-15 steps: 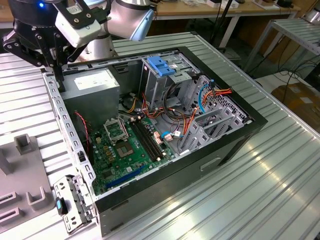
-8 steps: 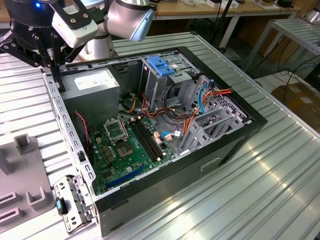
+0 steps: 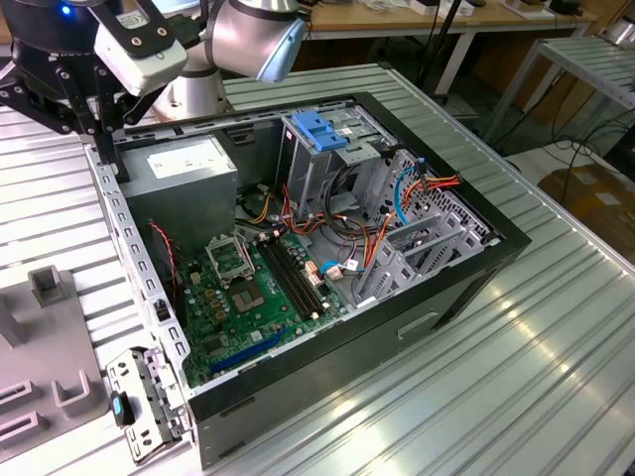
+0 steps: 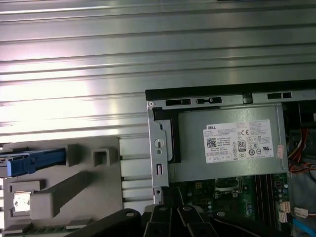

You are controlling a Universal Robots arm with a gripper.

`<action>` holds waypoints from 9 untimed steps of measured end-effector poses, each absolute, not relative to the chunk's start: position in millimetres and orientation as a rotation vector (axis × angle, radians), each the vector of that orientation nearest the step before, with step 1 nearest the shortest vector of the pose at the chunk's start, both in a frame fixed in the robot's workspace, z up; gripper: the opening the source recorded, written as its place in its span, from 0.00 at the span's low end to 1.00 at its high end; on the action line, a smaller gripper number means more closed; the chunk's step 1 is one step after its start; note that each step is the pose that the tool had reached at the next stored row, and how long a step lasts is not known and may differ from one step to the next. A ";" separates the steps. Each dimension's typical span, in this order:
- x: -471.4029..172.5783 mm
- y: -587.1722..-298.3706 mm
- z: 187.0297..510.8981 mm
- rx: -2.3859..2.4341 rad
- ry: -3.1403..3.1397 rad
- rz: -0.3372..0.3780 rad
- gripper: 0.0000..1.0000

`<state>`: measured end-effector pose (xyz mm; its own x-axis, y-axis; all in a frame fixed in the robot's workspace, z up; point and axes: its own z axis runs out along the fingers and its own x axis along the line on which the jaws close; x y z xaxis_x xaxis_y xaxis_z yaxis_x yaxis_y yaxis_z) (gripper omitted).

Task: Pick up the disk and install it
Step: 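Reach for the disk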

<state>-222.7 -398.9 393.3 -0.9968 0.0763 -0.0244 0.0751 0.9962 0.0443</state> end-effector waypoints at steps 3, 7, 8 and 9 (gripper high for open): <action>-226.7 -398.8 393.3 0.118 3.112 0.068 0.11; -232.4 -397.4 393.3 0.118 3.113 0.068 0.11; -233.4 -397.1 393.3 0.118 3.112 0.068 0.11; -234.8 -396.9 393.3 0.118 3.112 0.068 0.11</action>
